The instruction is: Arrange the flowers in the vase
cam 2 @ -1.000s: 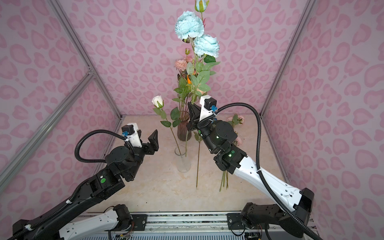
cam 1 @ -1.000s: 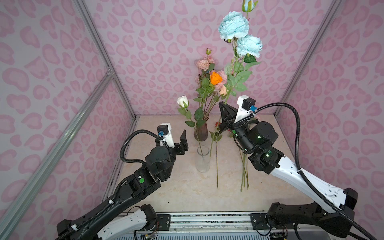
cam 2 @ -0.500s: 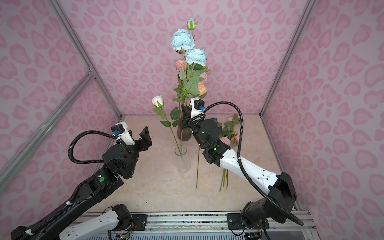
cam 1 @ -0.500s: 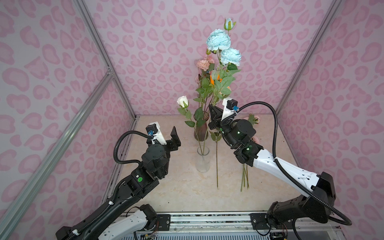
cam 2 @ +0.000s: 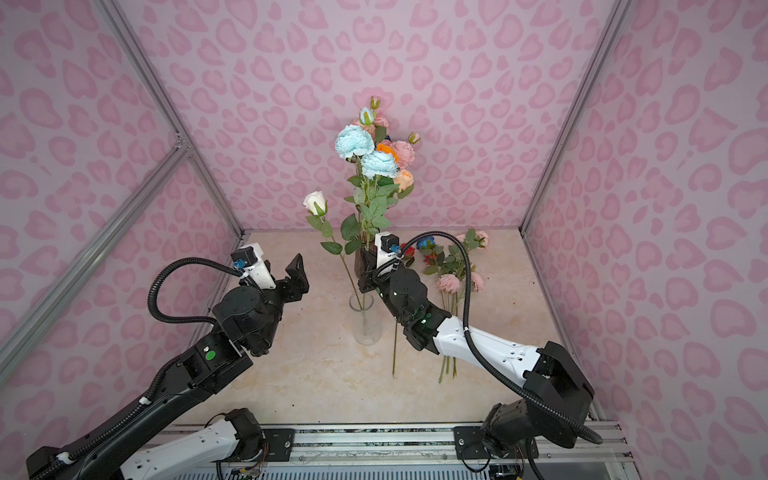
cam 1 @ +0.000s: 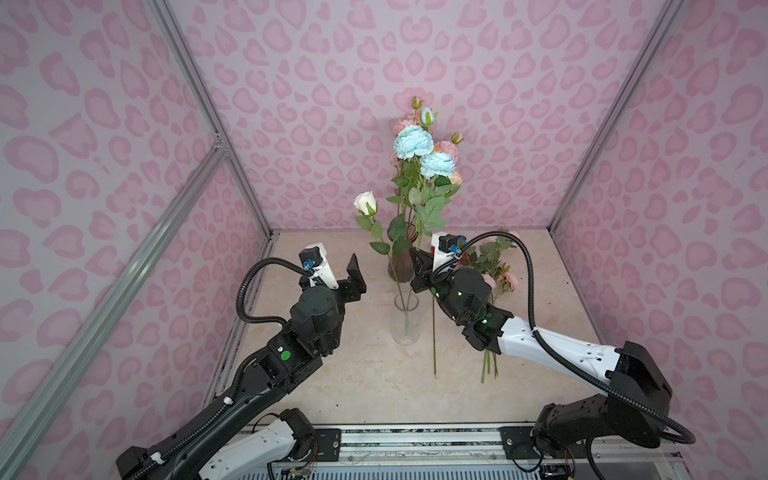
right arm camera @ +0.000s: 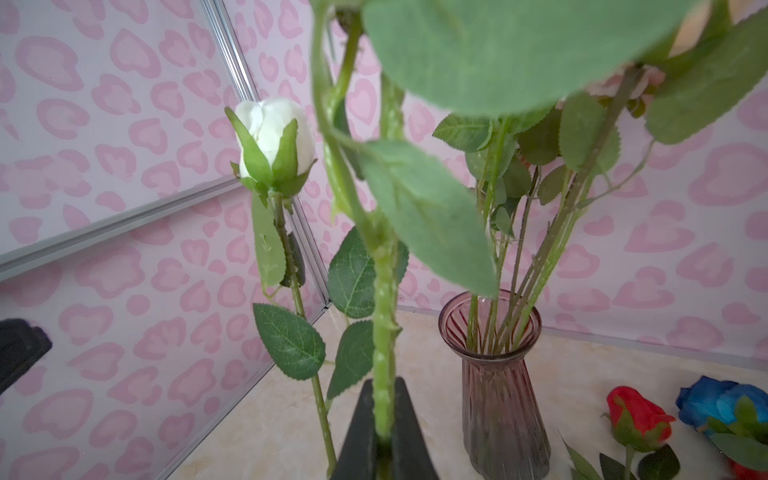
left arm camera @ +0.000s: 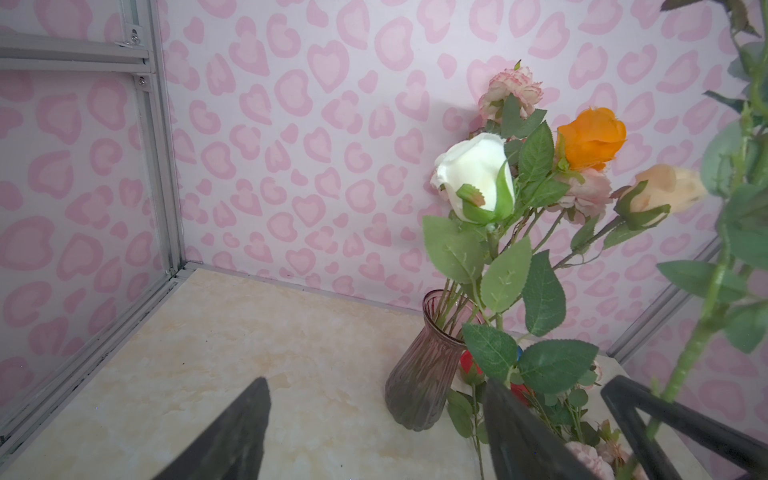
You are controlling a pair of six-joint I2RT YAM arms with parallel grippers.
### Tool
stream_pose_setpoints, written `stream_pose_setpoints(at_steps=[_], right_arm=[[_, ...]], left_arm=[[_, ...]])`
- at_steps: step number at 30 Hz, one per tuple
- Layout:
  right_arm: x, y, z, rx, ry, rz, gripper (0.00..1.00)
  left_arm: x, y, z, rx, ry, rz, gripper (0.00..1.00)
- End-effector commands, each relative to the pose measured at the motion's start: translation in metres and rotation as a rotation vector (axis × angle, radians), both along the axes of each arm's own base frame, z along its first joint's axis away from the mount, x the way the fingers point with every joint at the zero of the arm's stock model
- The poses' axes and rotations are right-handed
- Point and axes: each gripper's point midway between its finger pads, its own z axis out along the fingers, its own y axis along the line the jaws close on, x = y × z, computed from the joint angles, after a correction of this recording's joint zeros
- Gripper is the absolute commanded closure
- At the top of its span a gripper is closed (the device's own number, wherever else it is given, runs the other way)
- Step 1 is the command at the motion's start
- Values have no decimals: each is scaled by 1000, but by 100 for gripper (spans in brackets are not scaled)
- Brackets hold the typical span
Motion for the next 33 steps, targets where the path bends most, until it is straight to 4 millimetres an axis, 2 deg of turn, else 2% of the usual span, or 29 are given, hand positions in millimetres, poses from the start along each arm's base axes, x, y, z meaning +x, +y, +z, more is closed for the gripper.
stream_pose_setpoints(at_steps=[1,8,16,21,25,33], right_arm=[[0,1,-12,20,27,-5,89],[-1,9,-31,-3,73,19,84],[-6,8,-35,-8,75,24,84],[-7,5,-42,-16,90,19,78],[-10,0,-40,-13,90,13,70],[-18,-8,-30,-3,77,18,67]], left_arm=[[1,-2,4,-16,-16,-3,19],[3,-4,1,-11,-8,-8,19],[5,-7,-2,-4,0,-11,20],[6,-7,-3,-1,2,-11,20],[6,-8,-3,0,3,-13,20],[7,-9,-4,1,6,-18,20]])
